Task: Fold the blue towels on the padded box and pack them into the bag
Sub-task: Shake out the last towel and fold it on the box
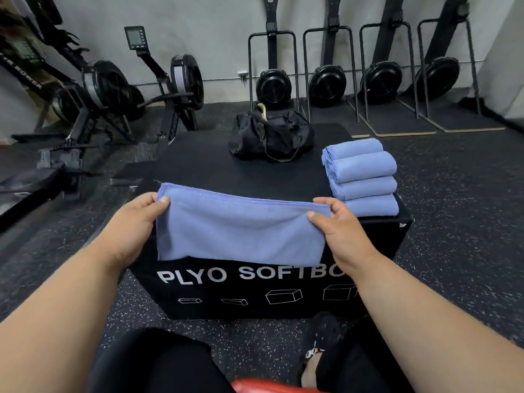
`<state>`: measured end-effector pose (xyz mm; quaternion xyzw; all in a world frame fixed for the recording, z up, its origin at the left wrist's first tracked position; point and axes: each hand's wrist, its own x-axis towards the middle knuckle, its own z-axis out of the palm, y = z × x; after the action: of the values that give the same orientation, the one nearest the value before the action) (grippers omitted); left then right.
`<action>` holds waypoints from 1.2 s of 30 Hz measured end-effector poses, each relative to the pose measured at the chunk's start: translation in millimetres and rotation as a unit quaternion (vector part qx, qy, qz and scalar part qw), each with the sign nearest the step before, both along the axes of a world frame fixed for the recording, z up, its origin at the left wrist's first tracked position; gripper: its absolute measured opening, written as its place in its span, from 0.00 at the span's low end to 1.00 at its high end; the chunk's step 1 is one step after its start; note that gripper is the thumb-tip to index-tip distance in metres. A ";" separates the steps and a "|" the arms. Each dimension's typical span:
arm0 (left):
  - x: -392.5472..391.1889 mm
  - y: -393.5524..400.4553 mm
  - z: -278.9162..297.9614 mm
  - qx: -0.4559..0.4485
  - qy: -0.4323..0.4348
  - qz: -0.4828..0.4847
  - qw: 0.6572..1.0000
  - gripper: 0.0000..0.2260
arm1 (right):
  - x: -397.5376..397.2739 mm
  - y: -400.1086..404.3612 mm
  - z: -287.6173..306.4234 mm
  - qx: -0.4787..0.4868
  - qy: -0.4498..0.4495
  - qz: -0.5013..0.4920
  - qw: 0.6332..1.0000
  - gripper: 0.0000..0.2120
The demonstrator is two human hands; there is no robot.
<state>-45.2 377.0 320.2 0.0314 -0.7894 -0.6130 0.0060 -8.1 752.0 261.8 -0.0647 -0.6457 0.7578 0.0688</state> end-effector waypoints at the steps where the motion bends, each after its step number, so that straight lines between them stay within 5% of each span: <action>1: -1.9 0.4 -10.2 0.001 -0.007 0.006 1.000 0.10 | -3.8 0.7 -1.4 0.016 0.005 -0.007 1.000 0.14; 10: -34.1 12.4 -48.1 0.099 -0.024 0.018 0.995 0.08 | -80.7 7.4 59.1 0.243 0.100 -0.080 0.962 0.13; 13: -63.2 14.0 -43.4 0.102 -0.017 0.014 0.995 0.16 | -143.3 9.0 94.9 0.318 0.111 -0.088 0.937 0.17; 17: -111.0 6.3 -59.8 -0.065 -0.072 0.073 0.993 0.22 | -208.6 -5.9 99.2 0.464 0.038 -0.043 0.884 0.30; 21: -122.0 15.1 -73.5 -0.262 -0.081 0.126 0.953 0.34 | -223.1 -52.8 50.2 0.572 0.074 0.047 0.815 0.30; 25: -131.8 59.4 -85.2 -0.351 0.063 -0.022 0.934 0.24 | -221.9 -96.4 -26.6 0.610 0.050 0.208 0.763 0.29; 29: -143.2 80.0 -125.7 -0.504 0.021 -0.157 0.849 0.32 | -226.4 -97.4 -71.2 0.649 -0.019 0.246 0.720 0.30; 31: -143.2 77.7 -140.0 -0.536 -0.005 -0.170 0.827 0.31 | -229.2 -90.0 -79.3 0.673 -0.014 0.245 0.698 0.31; 36: -140.9 64.7 -141.8 -0.527 -0.030 -0.128 0.840 0.33 | -241.7 -67.3 -79.7 0.686 -0.034 0.237 0.687 0.35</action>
<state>-186.1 441.7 178.4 -0.0593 -0.9902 -0.0984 -0.0799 -249.9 684.7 182.2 0.1305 -0.9811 0.0913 -0.1102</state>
